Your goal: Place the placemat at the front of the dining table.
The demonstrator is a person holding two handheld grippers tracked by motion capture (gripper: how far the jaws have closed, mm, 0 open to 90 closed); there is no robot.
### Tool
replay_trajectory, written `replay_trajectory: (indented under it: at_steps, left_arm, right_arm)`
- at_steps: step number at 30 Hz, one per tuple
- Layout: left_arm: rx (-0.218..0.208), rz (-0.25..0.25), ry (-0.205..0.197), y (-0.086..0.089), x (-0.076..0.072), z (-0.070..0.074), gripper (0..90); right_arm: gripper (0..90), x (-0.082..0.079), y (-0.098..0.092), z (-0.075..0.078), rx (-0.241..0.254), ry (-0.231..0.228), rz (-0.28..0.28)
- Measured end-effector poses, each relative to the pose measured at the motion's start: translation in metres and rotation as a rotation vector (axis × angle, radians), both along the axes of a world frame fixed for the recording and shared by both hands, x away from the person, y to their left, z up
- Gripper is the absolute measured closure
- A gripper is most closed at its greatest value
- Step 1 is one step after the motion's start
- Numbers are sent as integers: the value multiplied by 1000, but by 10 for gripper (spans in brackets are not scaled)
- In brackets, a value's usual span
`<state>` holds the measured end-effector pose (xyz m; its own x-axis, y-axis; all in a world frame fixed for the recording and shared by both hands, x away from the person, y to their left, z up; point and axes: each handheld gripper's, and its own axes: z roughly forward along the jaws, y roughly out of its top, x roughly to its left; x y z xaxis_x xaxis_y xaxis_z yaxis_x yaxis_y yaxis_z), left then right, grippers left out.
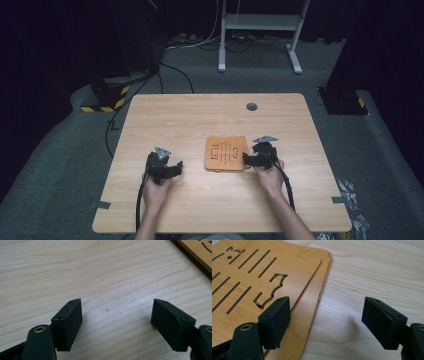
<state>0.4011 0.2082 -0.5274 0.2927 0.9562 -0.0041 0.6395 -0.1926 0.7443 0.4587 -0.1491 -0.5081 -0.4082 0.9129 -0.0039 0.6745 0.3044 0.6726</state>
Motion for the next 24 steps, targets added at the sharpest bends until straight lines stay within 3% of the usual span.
replay_trajectory:
  at_steps: [24]
  left_arm:
    - [-2,-5,4,-2,-1,0,250]
  right_arm:
    - [226,-2,8,1,7,3,24]
